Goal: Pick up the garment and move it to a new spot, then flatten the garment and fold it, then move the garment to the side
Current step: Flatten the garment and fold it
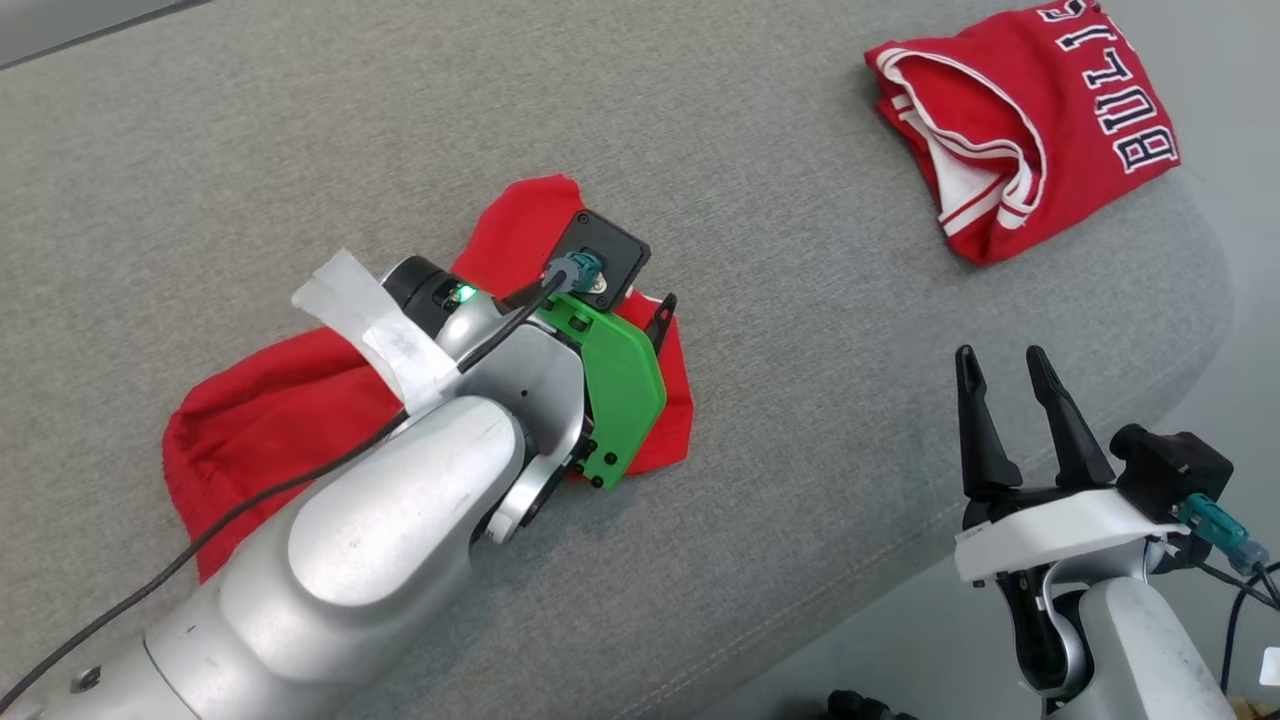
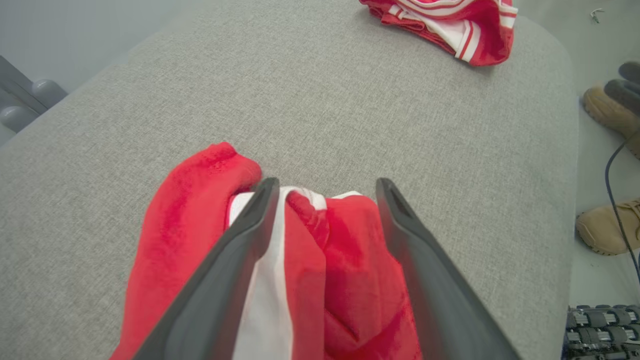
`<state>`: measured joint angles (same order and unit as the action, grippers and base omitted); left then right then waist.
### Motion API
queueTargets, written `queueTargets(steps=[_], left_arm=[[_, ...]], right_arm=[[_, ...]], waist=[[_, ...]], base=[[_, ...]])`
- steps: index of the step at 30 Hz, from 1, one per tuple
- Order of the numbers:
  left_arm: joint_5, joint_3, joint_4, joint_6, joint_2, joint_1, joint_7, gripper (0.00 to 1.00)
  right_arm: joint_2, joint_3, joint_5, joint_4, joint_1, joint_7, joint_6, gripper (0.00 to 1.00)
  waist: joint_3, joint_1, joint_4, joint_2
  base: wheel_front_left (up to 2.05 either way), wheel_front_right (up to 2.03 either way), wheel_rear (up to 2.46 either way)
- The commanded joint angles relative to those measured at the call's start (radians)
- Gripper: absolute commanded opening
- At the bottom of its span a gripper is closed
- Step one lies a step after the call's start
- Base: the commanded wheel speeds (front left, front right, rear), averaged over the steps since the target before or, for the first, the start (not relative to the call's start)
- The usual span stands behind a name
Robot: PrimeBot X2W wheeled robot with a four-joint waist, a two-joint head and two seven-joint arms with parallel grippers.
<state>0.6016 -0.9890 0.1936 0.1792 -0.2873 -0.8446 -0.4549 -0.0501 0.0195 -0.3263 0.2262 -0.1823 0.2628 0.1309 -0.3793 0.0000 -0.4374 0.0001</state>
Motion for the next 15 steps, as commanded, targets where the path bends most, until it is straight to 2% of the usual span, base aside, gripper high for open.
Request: queueTargets(steps=[1,7,15], left_arm=[[-0.004,0.001,0.02,-0.005,0.0,-0.014,0.007,1.0],[-0.032,-0.018,0.112,-0.023,-0.029,-0.039,0.014,1.0],[-0.047,-0.058,0.148,-0.064,-0.063,-0.066,-0.037,1.0]], right_arm=[[-0.002,0.0,-0.01,0.004,0.015,0.002,0.0,1.0],[-0.002,-0.004,-0.016,0.002,0.021,0.002,0.0,1.0],[-0.002,-0.01,-0.005,0.004,0.023,0.002,0.0,1.0]], waist=[[-0.001,0.0,-0.041,-0.0001],[0.001,0.0,-0.063,-0.0001],[0.01,0.0,-0.051,-0.0001]], base=[[0.0,0.0,0.0],[0.0,0.0,0.0],[0.0,0.0,0.0]])
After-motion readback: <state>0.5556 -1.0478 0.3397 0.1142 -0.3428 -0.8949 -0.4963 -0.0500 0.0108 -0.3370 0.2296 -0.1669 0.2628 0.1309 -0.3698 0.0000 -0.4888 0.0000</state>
